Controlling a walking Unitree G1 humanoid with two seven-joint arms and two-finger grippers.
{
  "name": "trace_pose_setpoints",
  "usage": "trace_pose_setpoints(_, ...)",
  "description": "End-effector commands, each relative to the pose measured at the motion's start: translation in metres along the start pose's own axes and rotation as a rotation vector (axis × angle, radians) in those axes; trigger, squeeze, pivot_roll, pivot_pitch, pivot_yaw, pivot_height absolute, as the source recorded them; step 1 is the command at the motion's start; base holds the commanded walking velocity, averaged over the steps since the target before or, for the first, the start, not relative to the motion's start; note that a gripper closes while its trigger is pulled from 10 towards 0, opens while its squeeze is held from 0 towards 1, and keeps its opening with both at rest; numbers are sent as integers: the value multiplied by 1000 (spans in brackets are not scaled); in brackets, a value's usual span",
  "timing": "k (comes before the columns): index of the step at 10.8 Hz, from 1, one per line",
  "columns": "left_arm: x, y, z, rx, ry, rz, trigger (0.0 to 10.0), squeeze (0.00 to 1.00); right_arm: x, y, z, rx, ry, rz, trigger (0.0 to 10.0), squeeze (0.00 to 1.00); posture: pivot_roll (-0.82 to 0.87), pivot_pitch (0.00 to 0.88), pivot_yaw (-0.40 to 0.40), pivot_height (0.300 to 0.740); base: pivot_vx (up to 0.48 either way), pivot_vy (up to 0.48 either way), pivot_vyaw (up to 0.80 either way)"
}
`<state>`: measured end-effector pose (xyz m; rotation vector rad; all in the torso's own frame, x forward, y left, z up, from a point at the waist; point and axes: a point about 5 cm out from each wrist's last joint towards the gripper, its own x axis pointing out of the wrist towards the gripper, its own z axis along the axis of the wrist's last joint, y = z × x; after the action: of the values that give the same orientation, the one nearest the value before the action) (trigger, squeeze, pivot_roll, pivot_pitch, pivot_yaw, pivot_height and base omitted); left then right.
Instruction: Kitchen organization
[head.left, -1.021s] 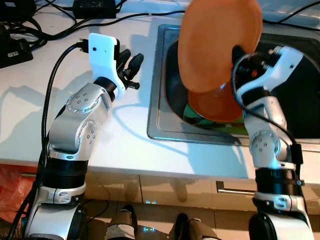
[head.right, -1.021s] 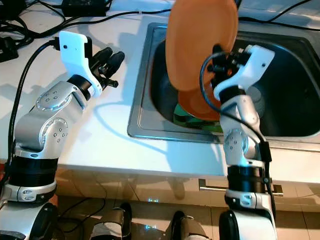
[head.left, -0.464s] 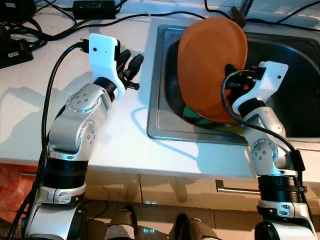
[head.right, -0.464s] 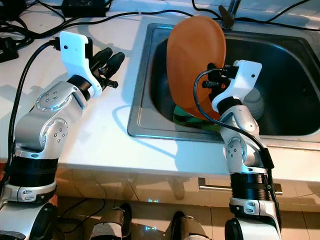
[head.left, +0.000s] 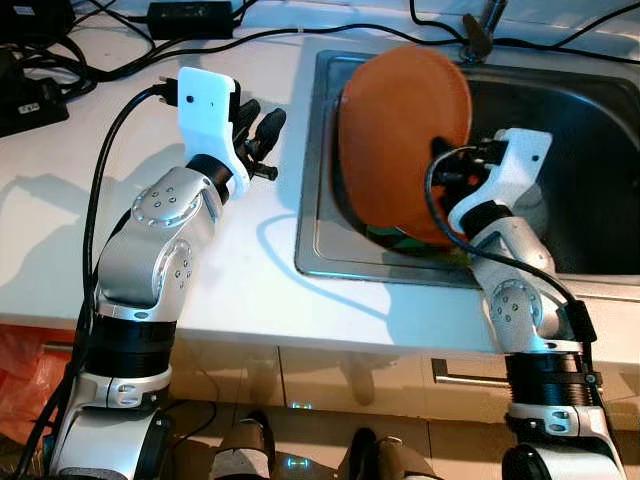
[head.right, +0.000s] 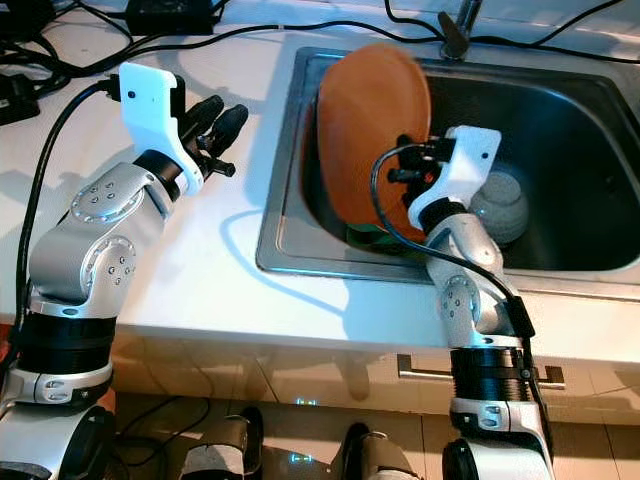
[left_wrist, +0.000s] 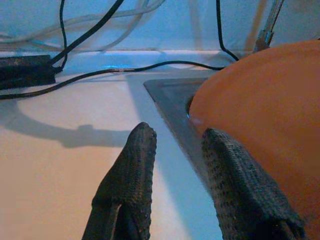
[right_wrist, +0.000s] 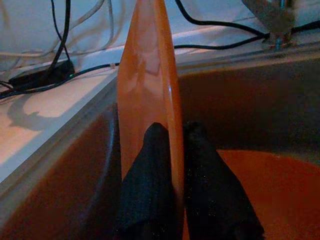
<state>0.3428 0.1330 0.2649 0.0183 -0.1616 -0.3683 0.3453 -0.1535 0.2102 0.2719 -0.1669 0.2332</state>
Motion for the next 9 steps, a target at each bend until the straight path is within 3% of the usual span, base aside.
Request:
trace_pose_setpoints(1, -2, -1, -2, 1, 8, -9, 10000, 0, -2, -3, 1, -1, 0, -5, 10000, 0, 133, 215, -34, 740, 0, 0, 0)
trace_pose_setpoints(2, -2, -2, -2, 0, 8, -9, 10000, 0, -2, -2, -2, -3, 8, -8, 10000, 722, 135, 215, -35, 740, 0, 0, 0)
trace_pose_setpoints(3, -2, -2, -2, -1, 9, -8, 10000, 0, -2, -1, -3, 3, 13, -7, 10000, 761, 136, 216, -34, 740, 0, 0, 0)
trace_pose_setpoints(5, -2, -1, -3, 0, 12, -7, 10000, 0, -2, 0, -4, 5, 18, -9, 10000, 725, 136, 216, -35, 740, 0, 0, 0)
trace_pose_setpoints(6, -2, -1, -3, -1, 12, -6, 10000, 0, -2, 0, -4, 6, 18, -10, 10000, 180, 136, 217, -36, 740, 0, 0, 0)
trace_pose_setpoints(7, -2, -1, -3, -3, 11, -2, 10000, 0, -1, -1, -2, 8, 4, -19, 10000, 0, 135, 216, -35, 740, 0, 0, 0)
trace_pose_setpoints(9, -2, -1, -4, -19, -7, 7, 10000, 0, 0, 0, 6, 16, -45, -20, 10000, 0, 132, 215, -34, 740, 0, 0, 0)
